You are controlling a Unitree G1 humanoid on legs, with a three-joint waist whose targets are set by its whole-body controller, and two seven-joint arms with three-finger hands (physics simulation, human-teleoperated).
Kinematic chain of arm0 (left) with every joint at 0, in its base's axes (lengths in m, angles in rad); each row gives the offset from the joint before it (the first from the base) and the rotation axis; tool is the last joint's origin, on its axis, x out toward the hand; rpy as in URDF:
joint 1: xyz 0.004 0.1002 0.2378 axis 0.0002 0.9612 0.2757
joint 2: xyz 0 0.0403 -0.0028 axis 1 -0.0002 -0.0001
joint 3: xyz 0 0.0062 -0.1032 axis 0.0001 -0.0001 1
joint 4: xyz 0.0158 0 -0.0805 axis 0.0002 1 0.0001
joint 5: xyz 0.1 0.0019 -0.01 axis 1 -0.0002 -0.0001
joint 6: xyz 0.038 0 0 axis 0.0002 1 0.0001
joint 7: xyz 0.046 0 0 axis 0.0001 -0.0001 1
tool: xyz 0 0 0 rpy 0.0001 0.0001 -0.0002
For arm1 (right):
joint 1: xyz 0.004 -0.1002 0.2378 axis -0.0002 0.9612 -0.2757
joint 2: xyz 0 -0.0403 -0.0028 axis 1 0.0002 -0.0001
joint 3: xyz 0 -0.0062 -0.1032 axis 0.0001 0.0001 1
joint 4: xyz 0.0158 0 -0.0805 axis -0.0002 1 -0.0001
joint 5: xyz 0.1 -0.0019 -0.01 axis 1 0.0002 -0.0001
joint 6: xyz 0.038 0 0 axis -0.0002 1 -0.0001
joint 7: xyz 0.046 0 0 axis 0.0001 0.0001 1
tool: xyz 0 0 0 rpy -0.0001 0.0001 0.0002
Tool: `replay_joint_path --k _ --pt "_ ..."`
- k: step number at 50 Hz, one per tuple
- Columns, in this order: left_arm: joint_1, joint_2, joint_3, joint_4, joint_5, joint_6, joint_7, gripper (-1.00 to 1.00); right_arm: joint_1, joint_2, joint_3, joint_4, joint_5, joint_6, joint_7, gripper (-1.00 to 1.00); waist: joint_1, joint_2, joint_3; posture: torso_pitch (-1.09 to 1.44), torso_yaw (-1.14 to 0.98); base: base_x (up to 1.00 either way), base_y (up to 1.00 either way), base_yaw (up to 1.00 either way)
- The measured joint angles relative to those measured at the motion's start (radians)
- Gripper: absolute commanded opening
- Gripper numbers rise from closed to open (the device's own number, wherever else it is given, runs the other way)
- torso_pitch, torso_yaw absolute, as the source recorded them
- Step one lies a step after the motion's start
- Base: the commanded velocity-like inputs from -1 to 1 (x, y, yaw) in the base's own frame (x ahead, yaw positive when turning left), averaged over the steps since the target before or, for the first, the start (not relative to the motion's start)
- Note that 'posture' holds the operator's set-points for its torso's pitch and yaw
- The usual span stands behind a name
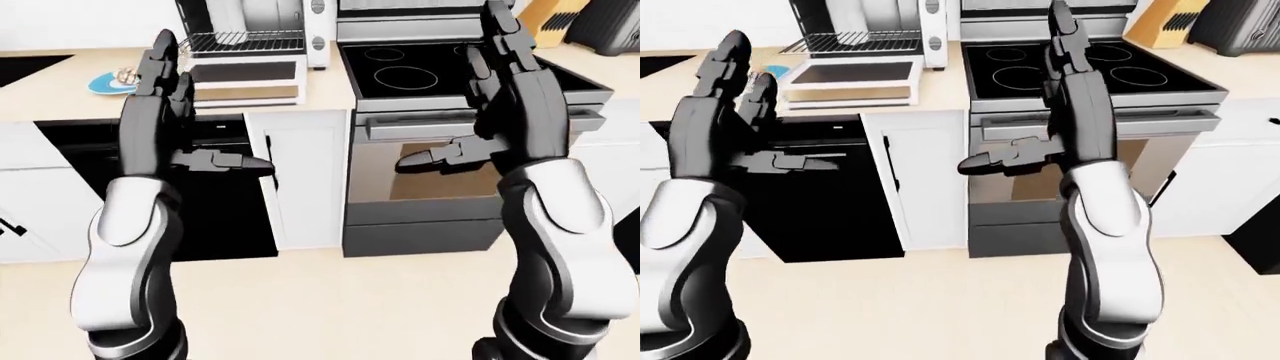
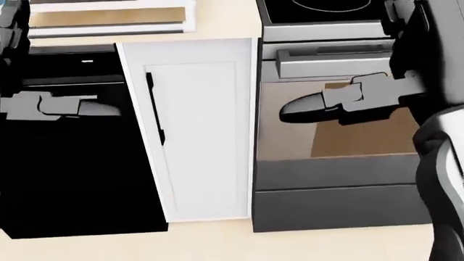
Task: Place the bread on the rack of the toaster oven.
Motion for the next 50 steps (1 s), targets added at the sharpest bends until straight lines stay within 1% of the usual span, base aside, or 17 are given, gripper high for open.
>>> replay_joint_path --k 2,5,10,14,18,19,20,23,25,29,31,34,35,37,48,49,50 --pt "-0.016 0.023 0.02 -0.01 -0.009 0.017 0.01 1.0 -0.023 -0.002 0.015 -0.015 0.01 0.026 0.005 1.0 0.006 -0.01 0.003 0.0 0.0 0.02 0.21 0.0" --pt "-0.034 0.048 0.042 -0.021 -0.02 0.057 0.024 1.0 -0.044 -0.012 0.025 -0.031 0.03 0.056 0.017 1.0 0.006 -0.002 0.003 0.0 0.0 0.02 0.21 0.0" --pt "-0.059 0.077 0.052 -0.05 -0.05 0.092 0.03 1.0 -0.073 -0.035 0.003 -0.042 0.036 0.094 0.011 1.0 0.004 -0.032 0.012 0.0 0.0 0.02 0.21 0.0" --pt "-0.056 0.079 0.048 -0.057 -0.06 0.111 0.041 1.0 -0.075 -0.033 0.014 -0.057 0.037 0.11 0.004 1.0 0.009 -0.056 0.013 0.0 0.0 0.02 0.2 0.0" --pt "-0.065 0.083 0.045 -0.061 -0.07 0.118 0.042 1.0 -0.082 -0.034 0.017 -0.053 0.04 0.115 0.005 1.0 0.012 -0.092 0.01 0.0 0.0 0.02 0.21 0.0" --pt "-0.059 0.079 0.041 -0.062 -0.071 0.115 0.042 1.0 -0.076 -0.037 0.013 -0.055 0.039 0.113 0.003 1.0 0.006 -0.075 0.014 0.0 0.0 0.02 0.2 0.0" --pt "-0.053 0.078 0.036 -0.062 -0.074 0.115 0.041 1.0 -0.068 -0.036 0.009 -0.054 0.035 0.114 0.001 1.0 0.003 -0.067 0.018 0.0 0.0 0.01 0.21 0.0" --pt "-0.049 0.081 0.032 -0.058 -0.084 0.124 0.036 1.0 -0.062 -0.036 0.001 -0.043 0.026 0.123 -0.005 1.0 0.004 -0.086 0.007 0.0 0.0 0.02 0.21 0.0" --pt "-0.052 0.086 0.039 -0.065 -0.083 0.124 0.038 1.0 -0.072 -0.038 0.005 -0.046 0.022 0.121 -0.006 1.0 0.009 -0.077 0.004 0.0 0.0 0.02 0.21 0.0" --pt "-0.05 0.089 0.047 -0.084 -0.079 0.115 0.042 1.0 -0.073 -0.034 0.009 -0.057 0.021 0.1 -0.003 1.0 0.005 -0.037 0.02 0.0 0.0 0.08 0.37 0.0" --pt "-0.049 0.088 0.042 -0.083 -0.079 0.115 0.041 1.0 -0.074 -0.033 0.01 -0.049 0.019 0.098 -0.003 1.0 -0.001 -0.018 0.016 0.0 0.0 0.11 0.44 0.0" --pt "-0.055 0.095 0.042 -0.081 -0.079 0.114 0.038 1.0 -0.084 -0.031 0.008 -0.042 0.02 0.095 -0.002 1.0 -0.003 0.032 0.003 0.0 0.0 0.11 0.43 0.0" --pt "-0.05 0.097 0.049 -0.08 -0.076 0.114 0.039 1.0 -0.078 -0.025 0.015 -0.044 0.021 0.092 -0.001 1.0 0.002 0.022 0.012 0.0 0.0 0.11 0.45 0.0" --pt "-0.039 0.095 0.058 -0.077 -0.069 0.121 0.043 1.0 -0.068 -0.023 0.028 -0.045 0.028 0.095 0.004 1.0 0.002 0.016 0.023 0.0 0.0 0.12 0.45 0.0" --pt "-0.057 0.112 0.074 -0.088 -0.074 0.125 0.04 1.0 -0.092 -0.025 0.028 -0.048 0.022 0.089 0.003 1.0 0.009 -0.084 0.021 0.0 0.0 0.12 0.44 0.0" --pt "-0.054 0.108 0.073 -0.092 -0.077 0.126 0.04 1.0 -0.086 -0.028 0.023 -0.05 0.021 0.091 0.003 1.0 0.002 -0.067 0.025 0.0 0.0 0.12 0.44 0.0" --pt "-0.046 0.108 0.07 -0.095 -0.081 0.13 0.039 1.0 -0.079 -0.027 0.018 -0.049 0.018 0.095 0.003 1.0 -0.002 -0.062 0.028 0.0 0.0 0.12 0.44 0.0"
